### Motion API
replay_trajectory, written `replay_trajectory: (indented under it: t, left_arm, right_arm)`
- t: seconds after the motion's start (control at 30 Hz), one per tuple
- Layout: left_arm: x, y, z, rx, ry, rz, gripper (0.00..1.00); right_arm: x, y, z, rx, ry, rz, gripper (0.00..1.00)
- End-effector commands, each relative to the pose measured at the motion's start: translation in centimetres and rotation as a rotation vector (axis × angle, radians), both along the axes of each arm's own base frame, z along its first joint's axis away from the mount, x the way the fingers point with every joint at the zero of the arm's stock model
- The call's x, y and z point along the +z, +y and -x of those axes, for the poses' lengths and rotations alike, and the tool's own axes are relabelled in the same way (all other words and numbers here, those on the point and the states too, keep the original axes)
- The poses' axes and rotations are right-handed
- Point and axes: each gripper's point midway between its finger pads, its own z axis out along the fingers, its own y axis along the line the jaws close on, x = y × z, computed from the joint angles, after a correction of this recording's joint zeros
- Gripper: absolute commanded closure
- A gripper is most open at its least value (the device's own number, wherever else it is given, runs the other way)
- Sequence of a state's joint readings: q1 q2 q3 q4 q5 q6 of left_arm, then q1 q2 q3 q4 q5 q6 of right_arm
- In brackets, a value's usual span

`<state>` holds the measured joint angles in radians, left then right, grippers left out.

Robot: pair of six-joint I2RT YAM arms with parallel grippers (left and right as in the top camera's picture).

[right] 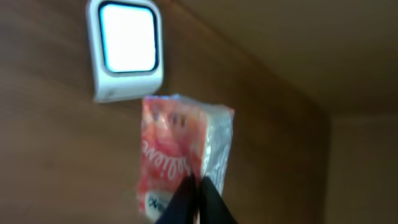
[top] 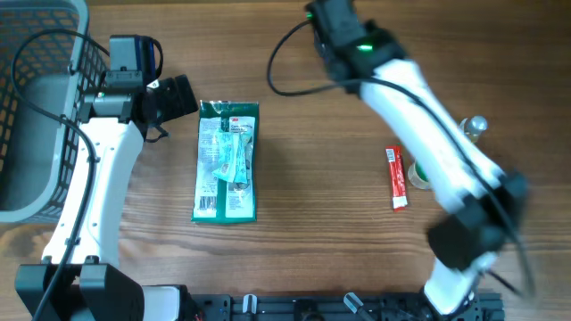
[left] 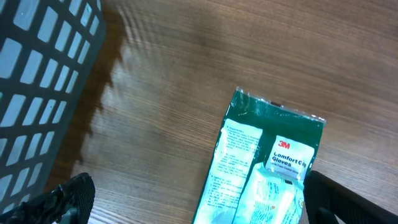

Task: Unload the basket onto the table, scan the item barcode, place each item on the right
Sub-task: 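Carry the tissue box right and set it down near the tub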

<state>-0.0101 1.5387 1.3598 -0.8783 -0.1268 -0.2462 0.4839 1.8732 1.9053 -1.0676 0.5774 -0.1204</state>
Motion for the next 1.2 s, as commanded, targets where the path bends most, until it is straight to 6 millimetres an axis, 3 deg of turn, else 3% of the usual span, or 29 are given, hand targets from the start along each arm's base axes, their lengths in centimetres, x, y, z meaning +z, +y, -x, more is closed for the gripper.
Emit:
replay_trajectory:
  t: [0.0,0.07,0.17,0.3,0.43,0.63,0.7,0.77,0.8,0.87,1.03,1.1,1.17]
  left_arm:
    - [0.1,0.3,-0.1,0.016,-0.006,0.0,0.0]
    - [0.1,0.3,-0.1,0.016,-0.006,0.0,0.0]
    - [0.1,0.3,-0.1,0.016,-0.006,0.0,0.0]
    - [0.2,0.3,-0.2,0.016,-0.006,0.0,0.0]
    - [0.1,0.3,-0.1,0.016,-0.006,0.0,0.0]
    - [0.1,0.3,-0.1,0.016,-0.006,0.0,0.0]
    - [0.1,0.3,-0.1,0.016,-0.006,0.0,0.0]
    - [0.1,0.3,-0.1,0.016,-0.006,0.0,0.0]
    - [0.1,0.3,-0.1,0.016,-0.006,0.0,0.0]
    - [0.1,0.3,-0.1,0.016,-0.006,0.0,0.0]
    - [0.1,0.3,-0.1,0.016,-0.006,0.0,0.0]
    - [0.1,0.3,-0.1,0.016,-0.006,0.0,0.0]
    - [0.2,0.3,-0.2,0.016,-0.006,0.0,0.0]
  right_arm:
    - [-0.6,-0.6,4.9,-0.181,0.139,-0.284,0.96]
    - [-1.9,-2.3,7.9,-0.304,0.252,-0.285,0.96]
    - [-4.1,-3.5,10.4,-0.382,0.367,-0.254,0.96]
    - [-7.2,-3.9,11.5,-0.4,0.43,-0.211,0.96]
    - [-12.3,-4.9,12.9,-0.418,0.491,-0.149,0.96]
    - [-17.7,-5.5,14.2,-0.421,0.509,-0.131,0.95]
    - [-19.3,-5.6,14.4,-0.42,0.504,-0.135,0.87]
    - [-20.2,-5.6,14.5,-0.421,0.496,-0.143,0.64]
    - [-20.5,-5.5,14.5,-0.423,0.491,-0.153,0.47]
    - [-20.8,-4.9,14.6,-0.481,0.479,-0.215,0.3]
    - [-21.2,-1.2,14.2,-0.465,0.479,-0.365,0.07]
    - [-20.6,0.1,13.8,-0.439,0.453,-0.386,0.0]
    - [-19.3,1.5,13.4,-0.402,0.422,-0.402,0.0]
